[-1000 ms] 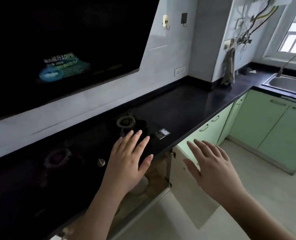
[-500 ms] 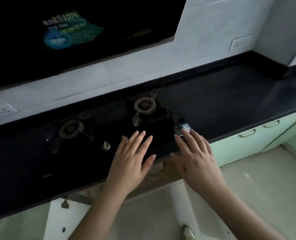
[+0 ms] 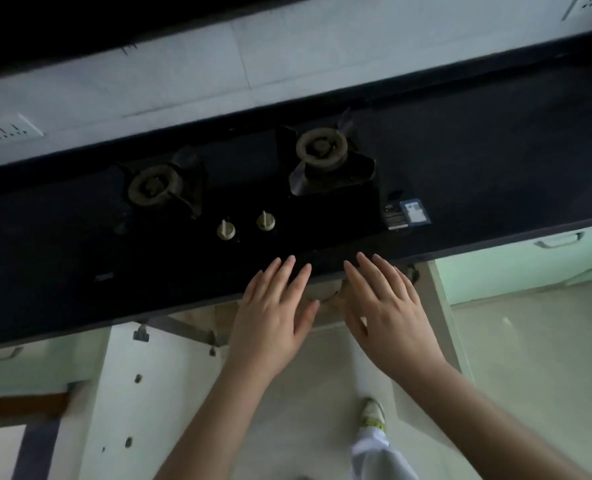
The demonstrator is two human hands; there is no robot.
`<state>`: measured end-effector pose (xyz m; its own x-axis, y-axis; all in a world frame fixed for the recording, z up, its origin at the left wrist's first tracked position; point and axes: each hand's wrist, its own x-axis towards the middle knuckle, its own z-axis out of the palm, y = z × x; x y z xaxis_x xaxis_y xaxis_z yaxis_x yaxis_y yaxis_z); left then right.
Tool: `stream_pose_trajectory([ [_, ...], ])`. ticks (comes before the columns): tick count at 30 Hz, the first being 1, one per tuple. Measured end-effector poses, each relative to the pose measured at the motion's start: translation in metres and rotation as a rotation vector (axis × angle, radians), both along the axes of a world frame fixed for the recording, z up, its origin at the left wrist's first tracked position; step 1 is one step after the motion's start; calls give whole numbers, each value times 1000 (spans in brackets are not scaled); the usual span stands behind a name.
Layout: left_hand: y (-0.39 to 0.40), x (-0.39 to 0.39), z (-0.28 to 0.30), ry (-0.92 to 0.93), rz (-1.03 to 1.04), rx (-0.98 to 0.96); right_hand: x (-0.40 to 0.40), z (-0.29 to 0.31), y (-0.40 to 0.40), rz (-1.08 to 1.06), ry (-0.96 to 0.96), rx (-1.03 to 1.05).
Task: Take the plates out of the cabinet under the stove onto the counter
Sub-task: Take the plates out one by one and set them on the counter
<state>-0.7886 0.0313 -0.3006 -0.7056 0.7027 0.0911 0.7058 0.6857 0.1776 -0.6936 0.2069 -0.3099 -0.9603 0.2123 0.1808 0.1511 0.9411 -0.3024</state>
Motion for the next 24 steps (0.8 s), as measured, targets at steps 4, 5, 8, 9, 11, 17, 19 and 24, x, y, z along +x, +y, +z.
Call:
stream_pose_trajectory([
  [4,-17,11,-42,-74,20,28,6,-42,-18,-14,-54,-36],
  [5,-23,14,-53,-84,11,29,7,-52,-23,-19,-67,-40],
  [8,-41,22,-89,-86,23,-19,12,-84,-35,-22,-108,-29],
  [9,-43,23,-100,-88,39,-45,12,-94,-38,-23,-122,-24],
  [11,-42,25,-118,-112,67,-75,12,-110,-40,-28,-150,-17],
  [17,-27,18,-180,-156,85,-147,-1,-158,-38,-28,-179,-16],
  [19,-22,9,-202,-144,96,-159,-9,-178,-37,-21,-165,-7],
  [24,-11,-21,-254,-115,127,-165,-32,-232,-29,-92,-104,-24],
])
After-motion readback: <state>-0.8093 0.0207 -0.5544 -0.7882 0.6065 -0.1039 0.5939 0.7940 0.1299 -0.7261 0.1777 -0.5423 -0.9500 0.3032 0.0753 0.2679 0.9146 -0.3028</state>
